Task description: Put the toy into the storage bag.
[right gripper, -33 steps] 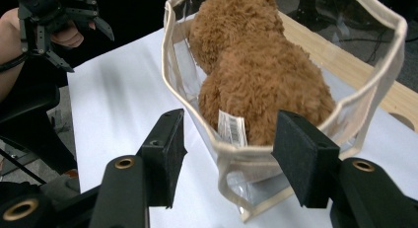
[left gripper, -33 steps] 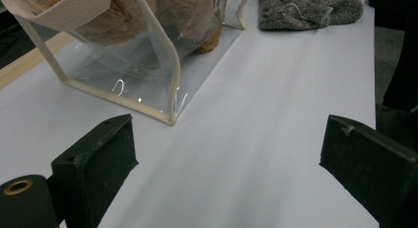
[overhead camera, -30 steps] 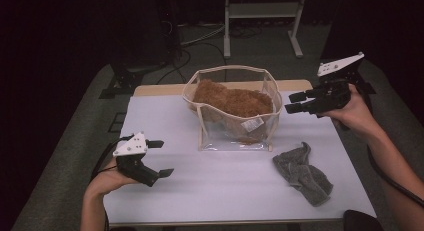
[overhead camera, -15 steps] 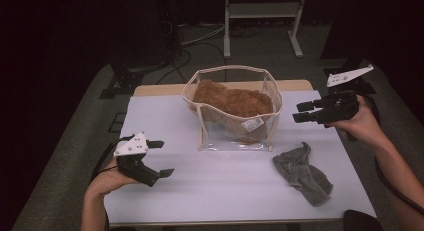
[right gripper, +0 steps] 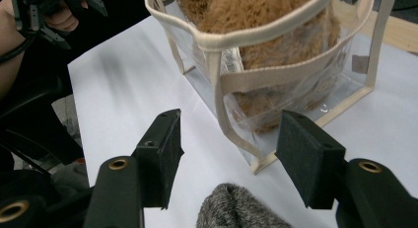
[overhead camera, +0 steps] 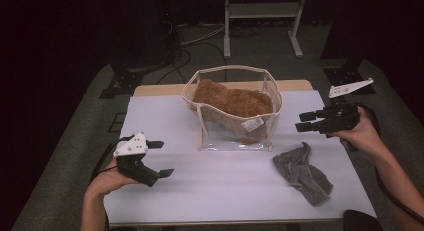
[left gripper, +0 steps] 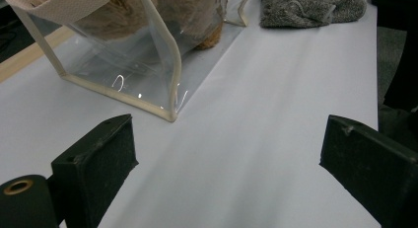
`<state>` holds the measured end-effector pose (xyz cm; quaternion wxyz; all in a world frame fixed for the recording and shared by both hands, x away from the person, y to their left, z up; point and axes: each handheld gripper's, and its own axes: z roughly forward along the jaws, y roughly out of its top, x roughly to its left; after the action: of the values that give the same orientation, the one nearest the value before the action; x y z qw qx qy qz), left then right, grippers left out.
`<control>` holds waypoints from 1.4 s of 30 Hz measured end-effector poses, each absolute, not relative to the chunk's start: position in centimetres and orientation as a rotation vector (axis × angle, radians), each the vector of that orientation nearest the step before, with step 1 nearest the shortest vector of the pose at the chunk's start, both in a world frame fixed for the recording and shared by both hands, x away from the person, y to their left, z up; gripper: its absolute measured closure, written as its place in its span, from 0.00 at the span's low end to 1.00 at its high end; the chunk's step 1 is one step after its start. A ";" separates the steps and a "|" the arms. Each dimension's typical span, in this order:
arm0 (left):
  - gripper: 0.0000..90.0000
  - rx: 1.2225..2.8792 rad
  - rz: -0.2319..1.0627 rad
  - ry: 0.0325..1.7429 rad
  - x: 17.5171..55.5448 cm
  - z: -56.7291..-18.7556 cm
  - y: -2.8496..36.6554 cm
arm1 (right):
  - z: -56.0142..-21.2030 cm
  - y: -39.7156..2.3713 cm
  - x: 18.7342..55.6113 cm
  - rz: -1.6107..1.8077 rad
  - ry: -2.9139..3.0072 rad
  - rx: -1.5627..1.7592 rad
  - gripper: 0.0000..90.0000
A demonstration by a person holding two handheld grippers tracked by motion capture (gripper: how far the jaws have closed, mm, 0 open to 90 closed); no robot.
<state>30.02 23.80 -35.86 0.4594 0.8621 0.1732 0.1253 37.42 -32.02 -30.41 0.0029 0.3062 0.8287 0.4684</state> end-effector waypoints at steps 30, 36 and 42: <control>0.07 2.114 0.300 0.434 30.1 -36.0 23.9 | -35.9 -33.2 36.8 1.495 2.635 1.060 0.43; 0.07 2.112 0.301 0.434 30.1 -36.0 23.9 | -36.5 -33.1 36.7 1.500 2.642 1.067 0.43; 0.07 2.110 0.299 0.437 30.1 -36.1 23.9 | -37.1 -33.1 36.6 1.511 2.646 1.074 0.43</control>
<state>30.06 23.91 -36.06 0.4644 0.8590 0.1778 0.1218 36.58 -33.06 -37.06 -0.0447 0.3322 0.8181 0.4672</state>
